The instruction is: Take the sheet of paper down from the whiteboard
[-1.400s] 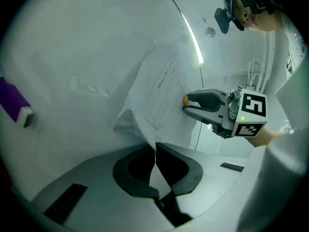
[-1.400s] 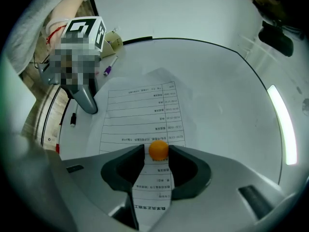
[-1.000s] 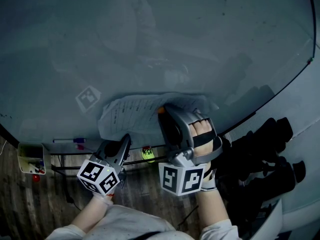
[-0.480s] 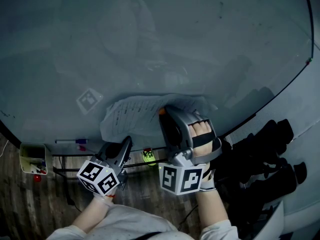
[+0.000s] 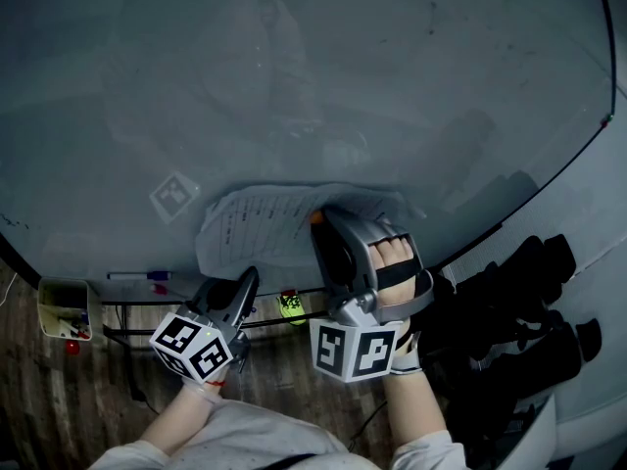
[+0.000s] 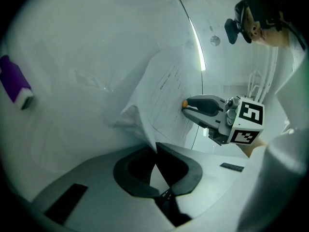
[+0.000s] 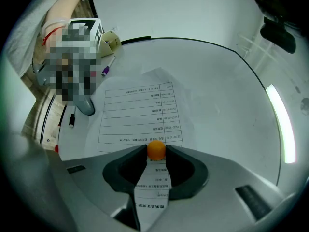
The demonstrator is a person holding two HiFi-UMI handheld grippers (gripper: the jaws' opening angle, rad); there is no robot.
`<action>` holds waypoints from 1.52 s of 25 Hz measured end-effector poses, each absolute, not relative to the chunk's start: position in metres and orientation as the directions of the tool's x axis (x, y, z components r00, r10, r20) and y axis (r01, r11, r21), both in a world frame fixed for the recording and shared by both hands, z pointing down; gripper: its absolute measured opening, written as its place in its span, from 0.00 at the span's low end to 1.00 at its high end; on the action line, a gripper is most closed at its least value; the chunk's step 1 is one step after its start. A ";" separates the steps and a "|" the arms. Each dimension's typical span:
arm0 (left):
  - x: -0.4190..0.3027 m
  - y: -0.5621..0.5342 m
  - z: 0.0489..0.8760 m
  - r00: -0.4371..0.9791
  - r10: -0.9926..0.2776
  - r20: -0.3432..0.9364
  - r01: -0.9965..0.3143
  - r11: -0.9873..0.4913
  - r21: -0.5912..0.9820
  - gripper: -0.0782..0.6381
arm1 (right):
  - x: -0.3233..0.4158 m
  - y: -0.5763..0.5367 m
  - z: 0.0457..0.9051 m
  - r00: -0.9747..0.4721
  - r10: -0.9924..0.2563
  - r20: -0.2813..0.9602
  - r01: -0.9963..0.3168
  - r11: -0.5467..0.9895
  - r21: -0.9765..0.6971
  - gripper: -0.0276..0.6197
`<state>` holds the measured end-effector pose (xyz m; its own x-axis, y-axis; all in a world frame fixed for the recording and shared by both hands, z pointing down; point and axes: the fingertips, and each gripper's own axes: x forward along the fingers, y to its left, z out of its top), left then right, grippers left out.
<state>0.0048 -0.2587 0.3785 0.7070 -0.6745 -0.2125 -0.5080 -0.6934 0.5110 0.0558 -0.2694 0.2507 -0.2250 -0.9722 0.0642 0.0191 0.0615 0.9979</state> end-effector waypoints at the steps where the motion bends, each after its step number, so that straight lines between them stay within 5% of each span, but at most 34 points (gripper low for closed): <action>1: 0.005 -0.259 0.379 0.706 -0.675 -0.213 -0.508 -0.693 0.512 0.13 | 0.056 -0.269 0.251 -0.225 -0.972 0.064 0.020 0.061 0.998 0.25; 38: 0.007 -0.245 0.396 0.711 -0.670 -0.214 -0.451 -0.668 0.592 0.13 | 0.065 -0.264 0.250 -0.220 -0.972 0.080 -0.005 0.083 0.997 0.25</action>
